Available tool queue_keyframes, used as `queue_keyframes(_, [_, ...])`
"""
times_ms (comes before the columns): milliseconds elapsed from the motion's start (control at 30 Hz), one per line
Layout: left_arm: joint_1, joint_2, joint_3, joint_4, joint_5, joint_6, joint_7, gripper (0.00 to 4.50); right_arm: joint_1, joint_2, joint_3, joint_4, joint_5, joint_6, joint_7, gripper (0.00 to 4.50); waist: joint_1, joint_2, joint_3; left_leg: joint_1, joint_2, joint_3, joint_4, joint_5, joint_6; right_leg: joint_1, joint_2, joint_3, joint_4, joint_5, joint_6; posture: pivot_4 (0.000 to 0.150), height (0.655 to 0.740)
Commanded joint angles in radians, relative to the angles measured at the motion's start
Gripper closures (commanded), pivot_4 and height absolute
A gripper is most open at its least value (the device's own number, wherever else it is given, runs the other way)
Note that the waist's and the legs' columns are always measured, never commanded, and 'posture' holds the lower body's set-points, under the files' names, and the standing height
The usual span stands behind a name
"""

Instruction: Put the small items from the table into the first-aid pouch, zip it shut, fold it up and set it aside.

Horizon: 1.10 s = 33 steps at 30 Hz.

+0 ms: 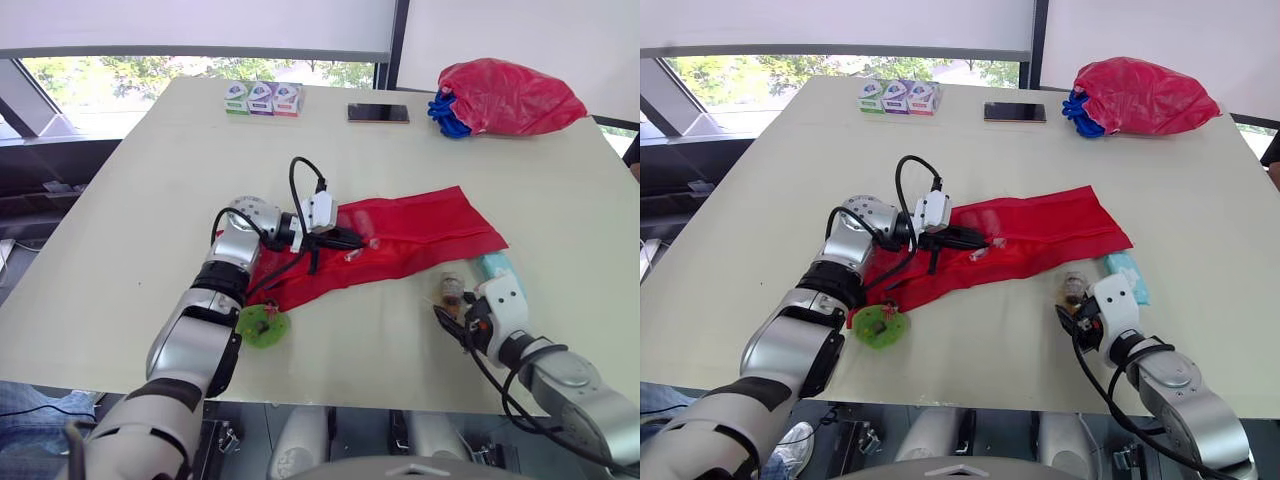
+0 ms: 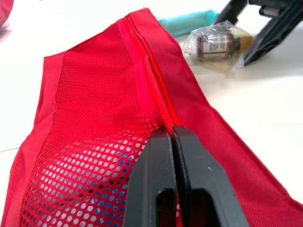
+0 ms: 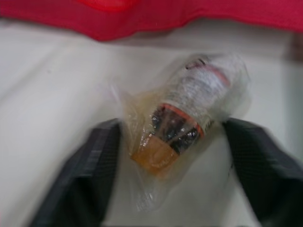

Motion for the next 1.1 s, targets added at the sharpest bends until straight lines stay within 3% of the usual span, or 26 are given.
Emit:
queue_keyframes(33, [-0.001, -0.005, 0.024, -0.043, -0.021, 0.001, 0.009, 4.50, 0.011, -0.019, -0.033, -0.032, -0.008, -0.009, 0.008, 3.44, 0.000, 0.000, 0.000, 0.000, 0.000, 0.000, 0.000, 0.000, 0.000, 0.000, 0.000, 0.000, 0.000, 0.000, 0.000, 0.150, 0.7400])
queue_keyframes(133, [0.002, -0.009, 0.026, -0.046, -0.026, 0.003, 0.011, 4.50, 0.009, -0.038, -0.058, -0.050, 0.005, 0.001, 0.027, 4.07, 0.000, 0.000, 0.000, 0.000, 0.000, 0.000, 0.000, 0.000, 0.000, 0.000, 0.000, 0.000, 0.000, 0.000, 0.000, 0.150, 0.7400])
queue_keyframes(400, [0.016, -0.020, 0.027, -0.064, -0.041, 0.009, 0.013, 4.50, -0.139, -0.046, -0.010, -0.144, 0.113, 0.169, 0.062, 4.07, -0.002, 0.000, 0.000, 0.000, 0.001, -0.001, 0.000, 0.000, 0.000, 0.000, 0.002, 0.000, 0.000, 0.000, 0.000, 0.150, 0.7400])
queue_keyframes(700, [0.082, -0.049, 0.029, -0.149, -0.051, 0.040, 0.044, 4.50, -0.376, 0.043, 0.152, 0.016, 0.074, 0.294, -0.006, 4.07, 0.000, 0.000, 0.000, 0.000, 0.000, -0.001, 0.000, 0.000, 0.000, 0.000, 0.002, 0.001, 0.000, 0.000, 0.000, 0.150, 0.7400])
queue_keyframes(1100, [0.195, -0.070, -0.012, -0.299, -0.049, 0.079, 0.055, 4.50, -0.453, 0.225, 0.120, 0.156, -0.019, 0.282, -0.155, 4.07, -0.002, 0.001, 0.000, 0.000, 0.000, -0.001, 0.000, 0.000, 0.000, 0.000, 0.002, 0.002, 0.001, 0.000, 0.000, 0.150, 0.7400])
